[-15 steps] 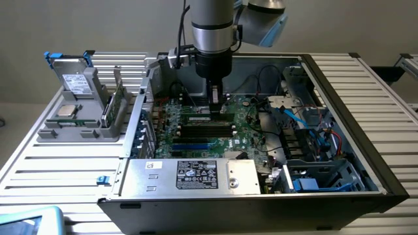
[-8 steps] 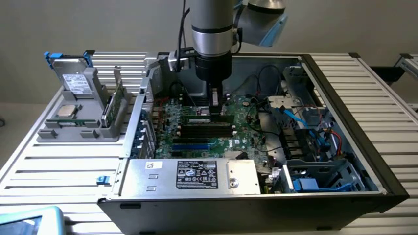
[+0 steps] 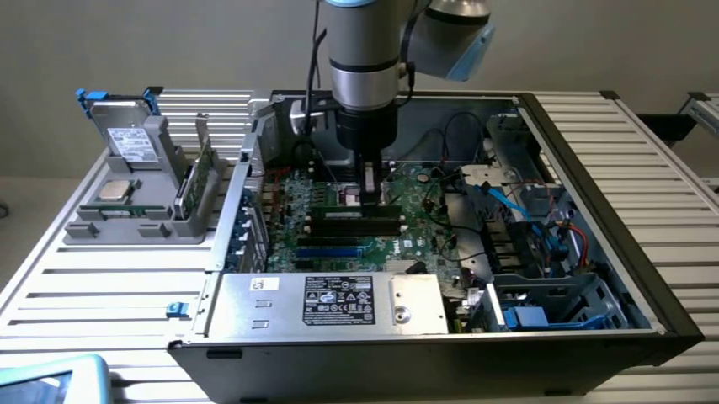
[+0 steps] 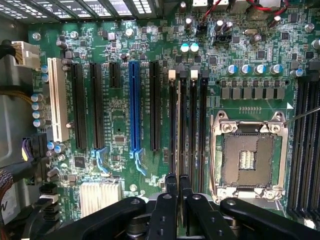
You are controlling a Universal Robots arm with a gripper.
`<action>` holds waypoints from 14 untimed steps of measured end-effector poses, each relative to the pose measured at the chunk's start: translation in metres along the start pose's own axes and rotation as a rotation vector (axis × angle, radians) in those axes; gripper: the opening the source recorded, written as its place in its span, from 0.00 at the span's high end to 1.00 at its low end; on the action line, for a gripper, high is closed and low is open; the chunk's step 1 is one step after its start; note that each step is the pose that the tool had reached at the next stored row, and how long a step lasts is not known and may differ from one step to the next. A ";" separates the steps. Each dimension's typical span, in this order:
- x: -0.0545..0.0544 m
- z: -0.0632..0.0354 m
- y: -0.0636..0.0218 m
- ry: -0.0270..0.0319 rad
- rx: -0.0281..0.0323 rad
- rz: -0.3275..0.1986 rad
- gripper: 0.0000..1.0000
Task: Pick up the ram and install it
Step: 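Insert the ram into the slot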
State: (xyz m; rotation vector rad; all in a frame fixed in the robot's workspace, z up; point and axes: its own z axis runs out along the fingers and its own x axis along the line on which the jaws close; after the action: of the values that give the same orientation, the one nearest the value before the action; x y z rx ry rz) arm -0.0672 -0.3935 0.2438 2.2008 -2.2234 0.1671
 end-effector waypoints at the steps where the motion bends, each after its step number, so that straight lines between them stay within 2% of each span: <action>1: 0.000 0.0008 0.0001 -0.0001 0.0002 -0.002 0.86; 14: 0.004 0.0033 0.0007 -0.0030 0.0037 -0.026 0.86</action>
State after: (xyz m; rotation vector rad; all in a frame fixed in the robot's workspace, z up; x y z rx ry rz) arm -0.0678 -0.3982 0.2409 2.2322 -2.1966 0.1679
